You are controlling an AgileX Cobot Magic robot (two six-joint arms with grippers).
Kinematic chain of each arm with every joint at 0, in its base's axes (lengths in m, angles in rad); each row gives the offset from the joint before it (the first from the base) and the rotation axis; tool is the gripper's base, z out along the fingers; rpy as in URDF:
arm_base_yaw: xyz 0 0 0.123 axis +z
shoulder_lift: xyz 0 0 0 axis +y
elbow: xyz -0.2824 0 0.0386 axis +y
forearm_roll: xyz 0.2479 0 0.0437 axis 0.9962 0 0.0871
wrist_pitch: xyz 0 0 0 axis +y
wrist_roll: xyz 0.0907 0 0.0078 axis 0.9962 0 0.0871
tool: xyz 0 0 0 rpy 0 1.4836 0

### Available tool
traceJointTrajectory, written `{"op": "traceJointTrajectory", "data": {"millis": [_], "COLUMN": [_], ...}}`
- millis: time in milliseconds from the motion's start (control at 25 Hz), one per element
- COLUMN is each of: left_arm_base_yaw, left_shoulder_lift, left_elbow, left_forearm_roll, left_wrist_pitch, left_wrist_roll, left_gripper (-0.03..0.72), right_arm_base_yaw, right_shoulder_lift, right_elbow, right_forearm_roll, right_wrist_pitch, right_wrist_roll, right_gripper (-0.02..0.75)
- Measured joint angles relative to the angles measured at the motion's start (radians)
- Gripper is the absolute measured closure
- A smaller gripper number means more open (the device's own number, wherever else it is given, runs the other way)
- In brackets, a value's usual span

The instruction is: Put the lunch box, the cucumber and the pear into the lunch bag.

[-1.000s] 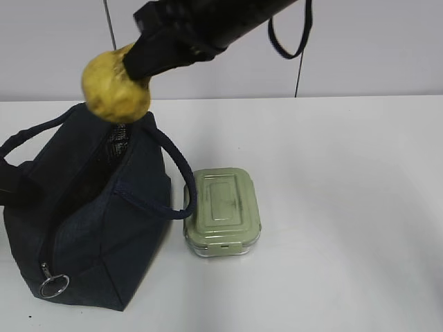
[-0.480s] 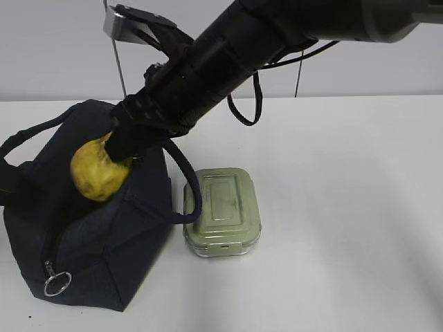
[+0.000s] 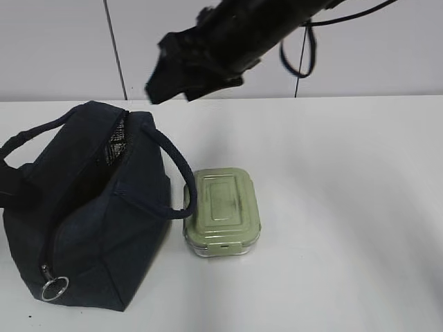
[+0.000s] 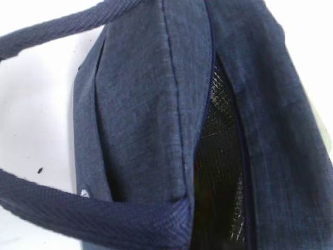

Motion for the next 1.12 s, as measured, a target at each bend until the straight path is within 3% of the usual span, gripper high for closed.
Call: {"op": "traceJointTrajectory", "data": {"millis": [200,480,720,1120], "left_arm_base_yaw": [0.000,0.000,0.000,0.000], "left_shoulder_lift": [0.000,0.000,0.000,0.000], "left_elbow": [0.000,0.000,0.000,0.000], "left_forearm_roll": [0.000,0.000,0.000,0.000], "left_wrist_pitch": [0.002,0.002,0.002,0.003], "left_wrist_roll": [0.000,0.001,0.001,0.002], "left_gripper": [0.706,0.706,0.706,0.706], "right_arm_base_yaw": [-0.135,-0.262,-0.278,-0.278], "right_shoulder_lift": [-0.003,0.033,0.160,0.228], "right_elbow": [0.086,0.325,0.336,0.336], "right_forearm_roll": [-0.073,0.000,0.094,0.287], "right_wrist_pitch": [0.005,-0.004,0.011,0.018], "right_wrist_roll": [0.093,0.033,-0.066,-0.218], "right_gripper": [0.227,0.223,0.153,0.149]}}
